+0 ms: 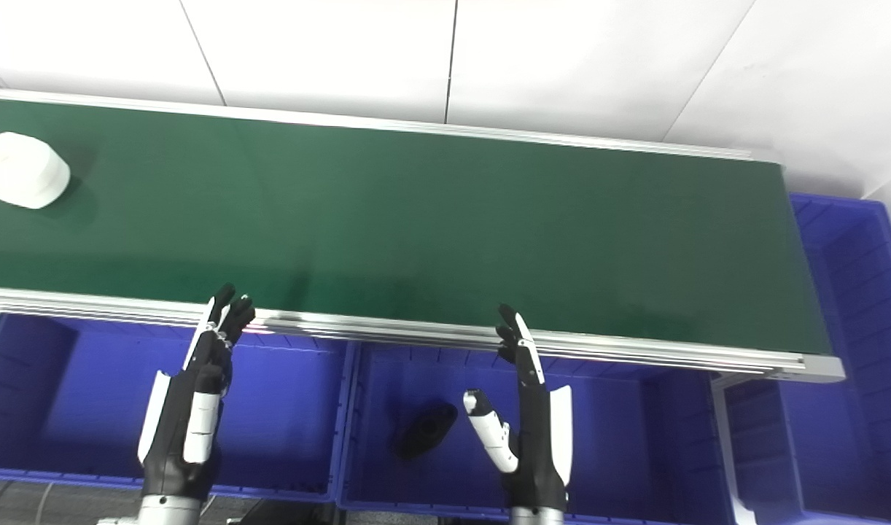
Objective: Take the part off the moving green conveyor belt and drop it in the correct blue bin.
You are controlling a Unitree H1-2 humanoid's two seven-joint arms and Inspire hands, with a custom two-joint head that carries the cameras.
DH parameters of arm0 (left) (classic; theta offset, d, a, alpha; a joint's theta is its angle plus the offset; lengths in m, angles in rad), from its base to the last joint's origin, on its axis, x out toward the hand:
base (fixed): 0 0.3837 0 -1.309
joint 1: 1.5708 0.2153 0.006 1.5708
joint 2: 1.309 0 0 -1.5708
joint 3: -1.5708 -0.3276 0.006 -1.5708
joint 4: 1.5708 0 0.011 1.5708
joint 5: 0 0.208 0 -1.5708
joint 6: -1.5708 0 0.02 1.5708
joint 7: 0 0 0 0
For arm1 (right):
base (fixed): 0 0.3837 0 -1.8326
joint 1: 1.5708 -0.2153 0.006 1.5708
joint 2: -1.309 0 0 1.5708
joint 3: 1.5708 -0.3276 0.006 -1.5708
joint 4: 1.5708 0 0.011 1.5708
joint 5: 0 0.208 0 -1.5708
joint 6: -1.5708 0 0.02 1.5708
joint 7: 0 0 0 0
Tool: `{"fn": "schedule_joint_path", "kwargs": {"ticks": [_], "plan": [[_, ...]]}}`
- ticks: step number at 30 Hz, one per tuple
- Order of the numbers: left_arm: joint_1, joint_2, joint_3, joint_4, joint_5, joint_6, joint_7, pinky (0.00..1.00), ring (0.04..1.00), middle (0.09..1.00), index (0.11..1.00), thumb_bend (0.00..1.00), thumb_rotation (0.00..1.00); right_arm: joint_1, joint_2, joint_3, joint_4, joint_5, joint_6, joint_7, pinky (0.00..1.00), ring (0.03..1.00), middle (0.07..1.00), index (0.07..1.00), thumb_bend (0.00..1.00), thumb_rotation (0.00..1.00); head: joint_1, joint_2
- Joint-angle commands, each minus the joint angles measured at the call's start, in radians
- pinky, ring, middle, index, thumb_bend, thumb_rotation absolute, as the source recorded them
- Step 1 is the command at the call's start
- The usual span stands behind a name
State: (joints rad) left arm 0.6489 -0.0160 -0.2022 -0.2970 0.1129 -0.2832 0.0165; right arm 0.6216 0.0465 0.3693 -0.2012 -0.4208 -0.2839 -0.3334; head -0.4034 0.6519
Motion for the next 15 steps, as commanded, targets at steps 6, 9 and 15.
{"fn": "schedule_joint_path", "kwargs": {"ticks": [6, 9, 15], "plan": [[0.003, 0.011, -0.004, -0.022, -0.004, -0.033, -0.010, 1.00, 0.946, 0.955, 0.983, 0.55, 1.00, 0.009, 0.150, 0.136, 0.077, -0.071, 0.011, 0.003, 0.84, 0.881, 0.915, 0.908, 0.74, 1.00, -0.021, -0.002], [-0.003, 0.021, 0.000, -0.021, -0.003, -0.030, -0.015, 1.00, 0.948, 0.954, 0.987, 0.56, 1.00, 0.007, 0.155, 0.137, 0.083, -0.078, 0.014, -0.001, 0.83, 0.876, 0.911, 0.905, 0.74, 1.00, -0.031, -0.004], [-0.005, 0.024, 0.002, -0.020, -0.015, -0.031, -0.016, 1.00, 0.955, 0.959, 0.991, 0.55, 1.00, 0.001, 0.161, 0.138, 0.099, -0.096, 0.004, -0.016, 0.82, 0.866, 0.903, 0.904, 0.74, 1.00, -0.039, -0.008]]}}
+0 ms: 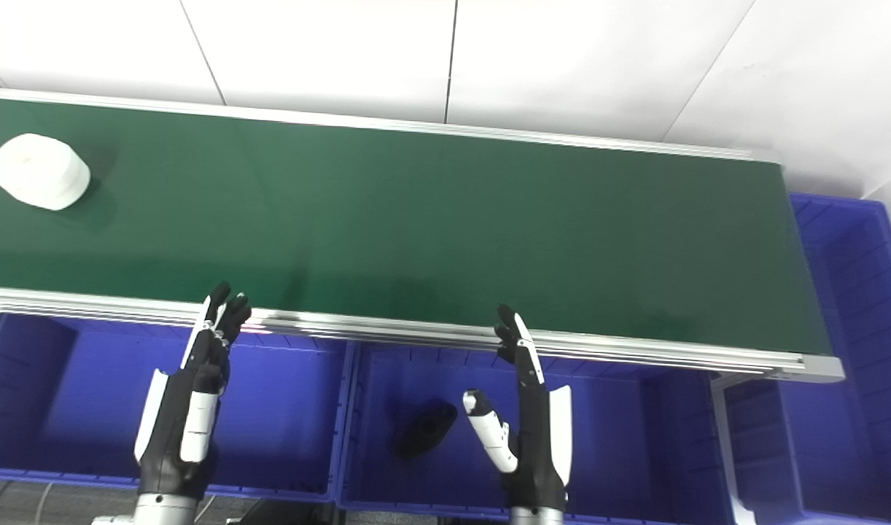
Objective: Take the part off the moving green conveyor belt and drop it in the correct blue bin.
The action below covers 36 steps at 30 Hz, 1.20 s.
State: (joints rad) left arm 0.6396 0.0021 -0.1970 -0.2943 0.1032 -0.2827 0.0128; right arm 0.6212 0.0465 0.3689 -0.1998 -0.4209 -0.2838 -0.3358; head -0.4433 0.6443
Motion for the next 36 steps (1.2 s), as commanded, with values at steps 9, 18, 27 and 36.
{"fn": "schedule_joint_path", "kwargs": {"ticks": [9, 18, 27, 36], "plan": [[0.003, 0.008, -0.007, -0.004, -0.020, -0.047, -0.011, 1.00, 0.962, 0.964, 0.994, 0.53, 1.00, -0.004, 0.156, 0.140, 0.106, -0.086, 0.001, -0.011, 0.82, 0.867, 0.909, 0.908, 0.75, 1.00, 0.017, -0.017], [-0.004, -0.013, -0.011, 0.059, 0.013, -0.091, 0.009, 1.00, 0.940, 0.942, 0.973, 0.60, 1.00, -0.022, 0.144, 0.116, 0.160, -0.062, -0.057, -0.032, 0.80, 0.854, 0.902, 0.899, 0.77, 1.00, 0.083, -0.106], [-0.021, -0.054, -0.004, 0.143, 0.037, -0.170, 0.036, 1.00, 0.896, 0.910, 0.936, 0.63, 1.00, -0.046, 0.125, 0.097, 0.219, -0.028, -0.102, -0.034, 0.80, 0.857, 0.907, 0.896, 0.77, 1.00, 0.136, -0.171], [-0.021, -0.058, -0.001, 0.135, 0.063, -0.147, 0.027, 1.00, 0.902, 0.911, 0.937, 0.64, 1.00, -0.052, 0.122, 0.091, 0.224, -0.024, -0.103, -0.034, 0.79, 0.847, 0.902, 0.887, 0.76, 1.00, 0.189, -0.171]]}}
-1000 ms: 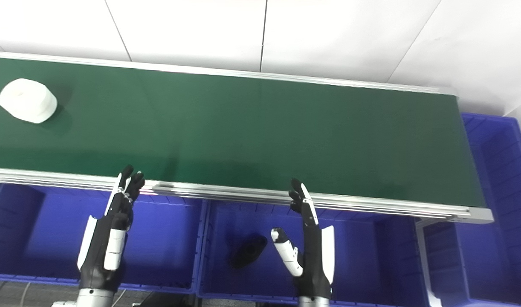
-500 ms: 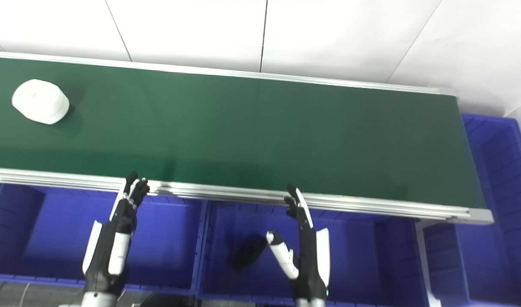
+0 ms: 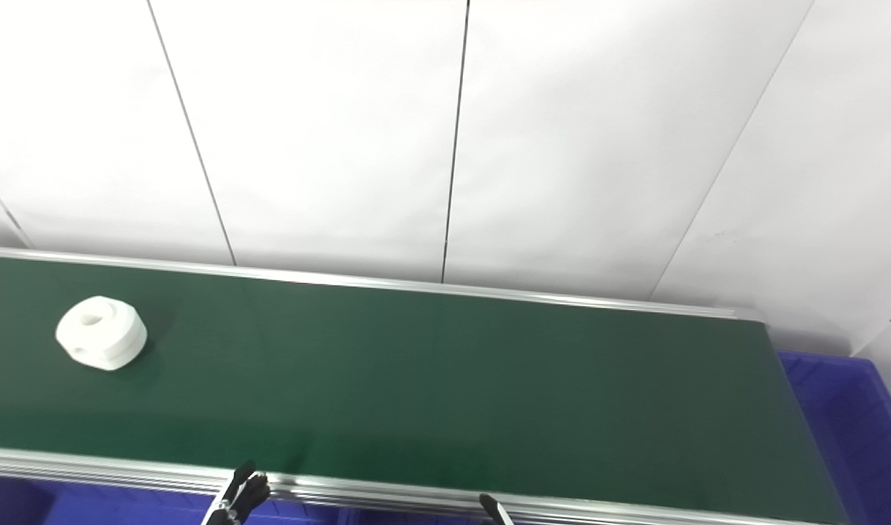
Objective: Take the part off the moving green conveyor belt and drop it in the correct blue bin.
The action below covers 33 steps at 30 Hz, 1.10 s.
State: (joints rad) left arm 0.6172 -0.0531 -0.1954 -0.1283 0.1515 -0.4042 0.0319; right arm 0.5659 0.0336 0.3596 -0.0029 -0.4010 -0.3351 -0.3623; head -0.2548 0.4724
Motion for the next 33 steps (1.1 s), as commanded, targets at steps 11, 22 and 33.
{"fn": "schedule_joint_path", "kwargs": {"ticks": [11, 22, 33], "plan": [[0.017, -0.042, -0.025, -0.040, 0.065, -0.010, 0.024, 1.00, 0.901, 0.895, 0.907, 0.60, 1.00, -0.002, 0.114, 0.078, 0.034, 0.013, -0.096, 0.004, 0.80, 0.866, 0.918, 0.914, 0.76, 1.00, 0.158, -0.004], [0.014, -0.078, -0.053, 0.011, 0.111, -0.042, 0.061, 1.00, 0.902, 0.880, 0.899, 0.61, 1.00, -0.012, 0.073, 0.043, 0.033, 0.057, -0.111, 0.042, 0.84, 0.899, 0.944, 0.945, 0.74, 1.00, 0.236, -0.029], [0.015, -0.101, -0.081, 0.020, 0.161, -0.042, 0.086, 1.00, 0.918, 0.847, 0.866, 0.62, 0.99, -0.008, 0.048, 0.011, 0.017, 0.085, -0.110, 0.081, 0.86, 0.920, 0.970, 0.983, 0.74, 1.00, 0.316, -0.007]]}}
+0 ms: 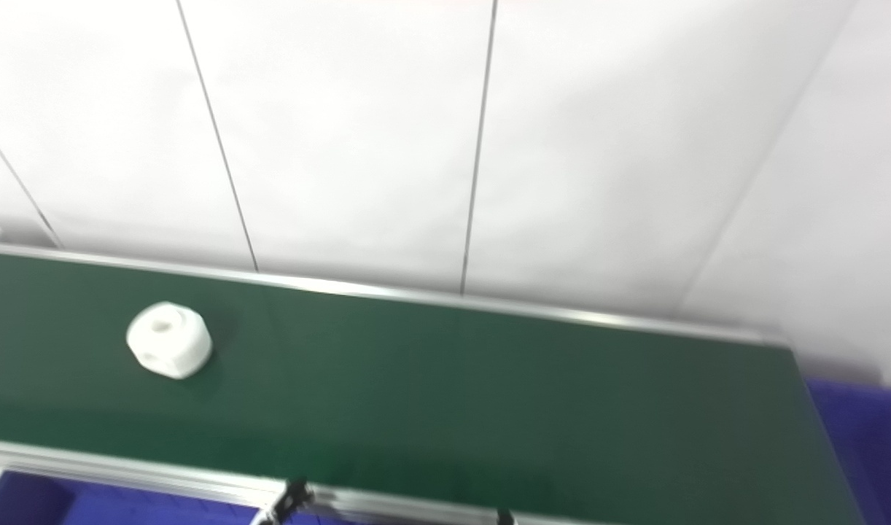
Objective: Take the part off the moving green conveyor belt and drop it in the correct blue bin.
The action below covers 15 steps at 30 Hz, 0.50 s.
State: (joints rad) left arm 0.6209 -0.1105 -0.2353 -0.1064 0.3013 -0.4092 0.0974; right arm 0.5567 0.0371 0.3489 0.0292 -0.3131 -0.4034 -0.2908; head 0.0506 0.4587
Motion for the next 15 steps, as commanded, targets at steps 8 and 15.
{"fn": "schedule_joint_path", "kwargs": {"ticks": [8, 15], "plan": [[-0.009, -0.031, -0.072, -0.028, 0.022, -0.058, 0.079, 0.89, 0.812, 0.795, 0.800, 0.69, 0.88, 0.005, 0.052, 0.018, -0.036, 0.000, -0.038, 0.029, 0.88, 0.939, 0.982, 0.998, 0.74, 1.00, 0.034, 0.044], [-0.033, 0.025, -0.094, -0.207, -0.062, 0.007, 0.000, 0.80, 0.809, 0.817, 0.804, 0.70, 0.74, 0.029, 0.060, 0.034, -0.099, -0.018, -0.018, 0.047, 0.96, 0.954, 0.994, 1.000, 0.71, 1.00, 0.043, 0.093]]}}
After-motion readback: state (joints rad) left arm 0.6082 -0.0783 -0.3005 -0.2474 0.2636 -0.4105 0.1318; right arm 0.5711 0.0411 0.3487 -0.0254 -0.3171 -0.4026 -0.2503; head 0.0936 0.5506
